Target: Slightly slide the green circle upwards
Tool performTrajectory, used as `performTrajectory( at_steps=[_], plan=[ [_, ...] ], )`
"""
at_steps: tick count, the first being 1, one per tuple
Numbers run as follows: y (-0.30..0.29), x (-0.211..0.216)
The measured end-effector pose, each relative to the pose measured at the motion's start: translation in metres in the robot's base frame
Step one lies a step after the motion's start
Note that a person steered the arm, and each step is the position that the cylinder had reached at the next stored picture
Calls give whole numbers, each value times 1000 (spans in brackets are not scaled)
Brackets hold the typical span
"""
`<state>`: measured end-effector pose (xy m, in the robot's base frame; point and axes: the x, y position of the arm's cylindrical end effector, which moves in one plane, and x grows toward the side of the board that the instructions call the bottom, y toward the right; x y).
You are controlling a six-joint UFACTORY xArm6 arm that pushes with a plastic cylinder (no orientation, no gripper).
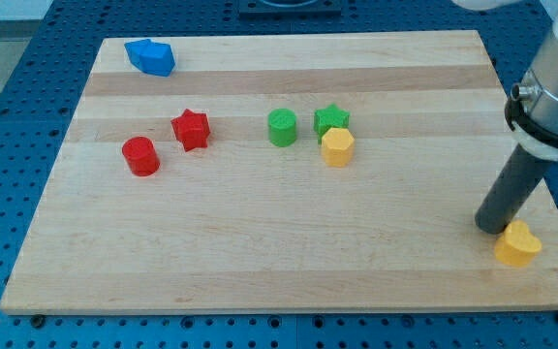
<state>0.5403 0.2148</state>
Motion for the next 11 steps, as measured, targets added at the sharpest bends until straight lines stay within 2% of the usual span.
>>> performTrajectory(
  at_steps=[1, 4, 5, 6, 7, 9, 11],
  plan=[
    [-6, -4],
    [-187, -45],
    [-240, -72],
    [-245, -113],
    [-243, -137],
    [-211, -138],
    [-189, -114]
  ],
)
